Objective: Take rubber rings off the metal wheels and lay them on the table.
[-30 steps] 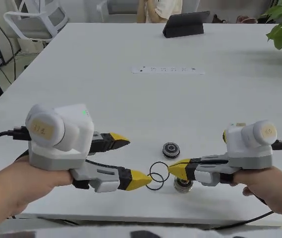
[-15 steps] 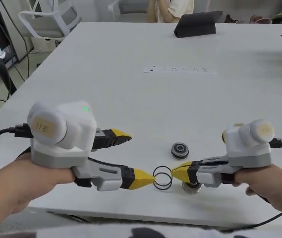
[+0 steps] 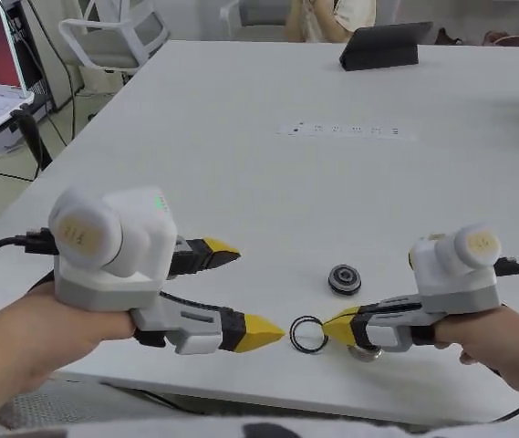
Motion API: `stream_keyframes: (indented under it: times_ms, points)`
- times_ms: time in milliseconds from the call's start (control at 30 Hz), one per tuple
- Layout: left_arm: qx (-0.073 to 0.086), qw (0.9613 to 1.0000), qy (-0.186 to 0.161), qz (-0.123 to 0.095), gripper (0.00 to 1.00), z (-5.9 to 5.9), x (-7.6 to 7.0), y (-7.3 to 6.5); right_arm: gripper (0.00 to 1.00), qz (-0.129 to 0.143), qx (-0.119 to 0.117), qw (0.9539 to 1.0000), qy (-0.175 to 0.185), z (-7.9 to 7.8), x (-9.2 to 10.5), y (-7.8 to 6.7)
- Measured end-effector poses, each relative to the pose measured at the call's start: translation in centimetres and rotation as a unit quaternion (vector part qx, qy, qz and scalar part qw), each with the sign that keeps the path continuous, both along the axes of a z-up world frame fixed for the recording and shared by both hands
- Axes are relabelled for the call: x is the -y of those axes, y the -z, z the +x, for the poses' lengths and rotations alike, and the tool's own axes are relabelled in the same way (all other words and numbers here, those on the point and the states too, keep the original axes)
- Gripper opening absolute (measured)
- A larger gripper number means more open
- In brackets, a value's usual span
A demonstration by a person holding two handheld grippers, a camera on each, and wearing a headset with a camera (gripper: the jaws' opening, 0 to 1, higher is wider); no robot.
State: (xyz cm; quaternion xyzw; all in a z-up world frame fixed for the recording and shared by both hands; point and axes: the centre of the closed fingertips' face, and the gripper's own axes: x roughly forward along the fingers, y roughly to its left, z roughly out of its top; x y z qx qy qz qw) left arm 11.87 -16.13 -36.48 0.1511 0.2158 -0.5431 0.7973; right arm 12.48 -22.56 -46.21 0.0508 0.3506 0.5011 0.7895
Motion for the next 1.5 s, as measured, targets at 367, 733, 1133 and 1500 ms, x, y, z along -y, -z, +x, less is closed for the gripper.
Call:
stream_keyframes:
  times_ms: [367, 733, 1133, 1500]
  points:
    - [-0.001, 1.0000, -0.003, 0.000, 0.61, 0.0, 0.1, 0.0, 0.00, -0.013, 0.011, 0.9998, 0.001, 0.9, 0.4, 0.4]
    - [-0.002, 1.0000, -0.006, 0.001, 0.61, 0.1, -0.1, 0.0, 0.03, -0.031, 0.028, 0.9991, 0.010, 1.7, 0.8, 0.8]
    - [-0.004, 1.0000, -0.007, 0.001, 0.61, 0.3, 0.0, 0.1, 0.10, -0.029, 0.041, 0.9982, 0.034, 2.0, 2.1, 0.1]
    - [-0.005, 1.0000, 0.004, 0.004, 0.60, 1.2, 1.0, 0.3, 0.14, -0.019, 0.058, 0.9954, 0.073, 2.5, 4.3, -1.0]
